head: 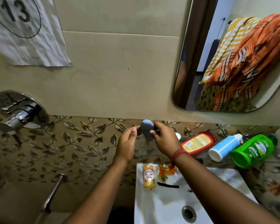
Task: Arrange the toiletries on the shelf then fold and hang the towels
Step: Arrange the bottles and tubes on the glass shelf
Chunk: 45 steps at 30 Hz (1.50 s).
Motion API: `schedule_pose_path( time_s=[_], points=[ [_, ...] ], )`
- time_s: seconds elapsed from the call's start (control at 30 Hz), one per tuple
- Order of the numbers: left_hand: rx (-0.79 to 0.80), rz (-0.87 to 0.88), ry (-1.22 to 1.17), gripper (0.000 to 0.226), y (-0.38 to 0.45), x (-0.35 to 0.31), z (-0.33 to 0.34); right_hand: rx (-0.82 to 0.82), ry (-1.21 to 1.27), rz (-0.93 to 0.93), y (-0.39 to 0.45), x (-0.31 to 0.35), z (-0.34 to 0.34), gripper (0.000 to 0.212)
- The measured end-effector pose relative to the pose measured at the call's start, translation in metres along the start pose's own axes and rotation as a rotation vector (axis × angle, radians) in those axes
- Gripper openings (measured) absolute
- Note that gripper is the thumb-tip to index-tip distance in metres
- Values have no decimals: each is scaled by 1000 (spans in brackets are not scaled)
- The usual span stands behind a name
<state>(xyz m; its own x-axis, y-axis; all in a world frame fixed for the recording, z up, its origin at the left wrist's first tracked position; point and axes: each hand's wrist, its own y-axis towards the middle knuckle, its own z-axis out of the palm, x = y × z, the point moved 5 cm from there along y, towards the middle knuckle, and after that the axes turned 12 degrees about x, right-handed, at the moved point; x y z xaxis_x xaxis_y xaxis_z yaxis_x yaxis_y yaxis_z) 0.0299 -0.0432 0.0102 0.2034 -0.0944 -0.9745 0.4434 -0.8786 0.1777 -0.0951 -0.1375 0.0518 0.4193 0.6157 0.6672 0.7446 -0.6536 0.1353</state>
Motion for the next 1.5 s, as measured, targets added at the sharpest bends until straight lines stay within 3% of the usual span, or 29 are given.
schedule_pose_path(
  time_s=[0.13,0.3,0.73,0.83,0.93,1.0,1.17,1.37,1.5],
  points=[
    [25,-28,219,26,9,-3,4,89,227,111,3,-9,4,29],
    [94,-92,272,36,10,2,7,139,208,142,2,-16,8,29],
    [147,-93,337,36,10,10,6,185,212,95,-5,-19,9,36],
    [133,-96,252,40,7,10,4,200,117,73,-5,-16,0,48],
    [-58,-54,160,30,-12,8,-6,57,49,28,-10,-19,-32,65],
    [-162,22,237,20,-32,5,-7,25,-128,-13,-18,-22,-51,61],
    [79,183,564,18,-55,10,42,271,-688,-69,-42,-23,-43,47],
    [157,214,883,44,-48,7,94,304,-830,-103,-46,-22,-21,52],
    [153,162,817,45,-43,6,105,306,-824,-158,-45,-23,-14,47]
  ],
)
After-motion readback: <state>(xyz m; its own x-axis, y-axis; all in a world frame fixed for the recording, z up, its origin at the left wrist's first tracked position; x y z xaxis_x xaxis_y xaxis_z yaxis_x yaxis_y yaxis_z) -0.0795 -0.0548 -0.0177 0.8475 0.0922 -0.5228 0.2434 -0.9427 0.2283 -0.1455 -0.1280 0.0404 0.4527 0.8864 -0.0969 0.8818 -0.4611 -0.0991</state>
